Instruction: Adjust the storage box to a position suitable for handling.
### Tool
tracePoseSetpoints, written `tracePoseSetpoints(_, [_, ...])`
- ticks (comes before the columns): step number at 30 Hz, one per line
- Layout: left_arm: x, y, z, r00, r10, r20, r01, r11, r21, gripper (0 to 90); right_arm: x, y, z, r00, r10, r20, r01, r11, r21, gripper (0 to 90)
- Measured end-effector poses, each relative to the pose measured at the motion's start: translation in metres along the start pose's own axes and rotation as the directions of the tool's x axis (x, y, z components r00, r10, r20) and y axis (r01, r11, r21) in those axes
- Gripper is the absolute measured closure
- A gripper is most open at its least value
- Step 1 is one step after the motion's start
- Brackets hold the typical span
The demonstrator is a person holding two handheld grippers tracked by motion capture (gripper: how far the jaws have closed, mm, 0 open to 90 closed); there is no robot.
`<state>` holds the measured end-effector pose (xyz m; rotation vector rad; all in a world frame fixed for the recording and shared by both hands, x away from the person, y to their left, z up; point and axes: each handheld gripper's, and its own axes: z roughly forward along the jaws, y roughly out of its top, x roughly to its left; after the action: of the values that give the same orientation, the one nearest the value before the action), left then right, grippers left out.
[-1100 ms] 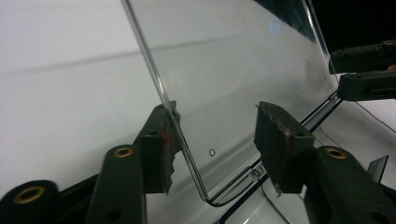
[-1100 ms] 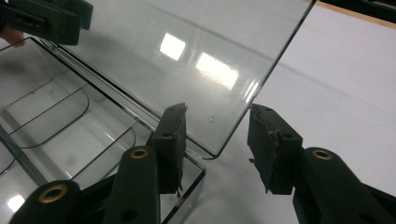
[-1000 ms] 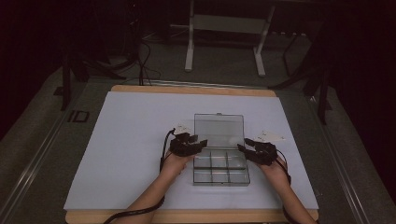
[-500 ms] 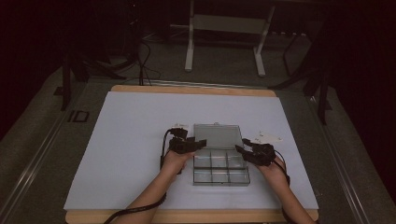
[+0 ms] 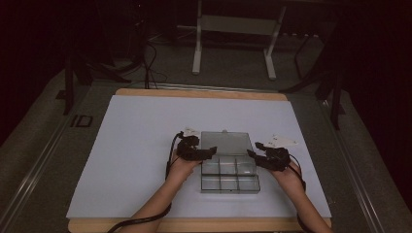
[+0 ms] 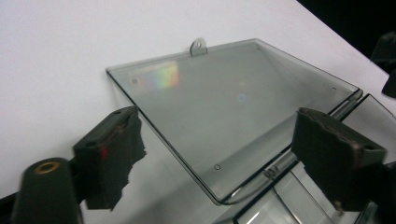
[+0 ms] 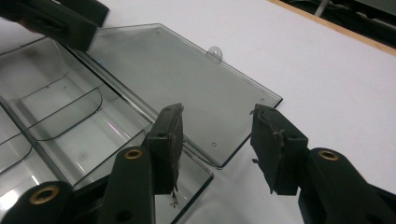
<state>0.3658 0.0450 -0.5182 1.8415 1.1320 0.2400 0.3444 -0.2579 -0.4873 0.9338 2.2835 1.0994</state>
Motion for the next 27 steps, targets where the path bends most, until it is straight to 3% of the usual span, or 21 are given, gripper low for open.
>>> tracePoseSetpoints(2, [-0.003,0.001,-0.005,0.9989,0.047,-0.011,-0.047,0.9989,-0.003,8.6,-0.001,0.001,-0.004,1.0,-0.007,0.002,0.007,1.0,0.003,53.6])
tracePoseSetpoints(8, [-0.008,-0.006,-0.029,0.9951,0.098,-0.01,-0.099,0.9906,-0.095,3.2,-0.008,0.002,-0.017,0.9998,-0.017,-0.007,0.017,1.0,0.026,53.6])
tracePoseSetpoints(15, [-0.011,-0.025,-0.053,0.9839,0.179,0.004,-0.175,0.9666,-0.187,3.2,-0.018,-0.002,-0.035,0.9997,-0.01,-0.023,0.012,0.997,0.077,54.1])
tracePoseSetpoints(18, [-0.012,-0.033,-0.061,0.9774,0.211,0.001,-0.207,0.9579,-0.199,3.2,-0.018,-0.005,-0.042,0.9978,-0.048,-0.045,0.053,0.993,0.109,54.3])
tracePoseSetpoints(22, [-0.011,-0.045,-0.07,0.9748,0.222,0.015,-0.213,0.9499,-0.228,3.2,-0.019,-0.011,-0.051,0.9917,-0.086,-0.096,0.1,0.984,0.147,55.7])
tracePoseSetpoints(27, [-0.01,-0.061,-0.077,0.9721,0.233,0.025,-0.221,0.9451,-0.241,3.3,-0.018,-0.019,-0.059,0.9733,-0.161,-0.164,0.191,0.963,0.19,56.6])
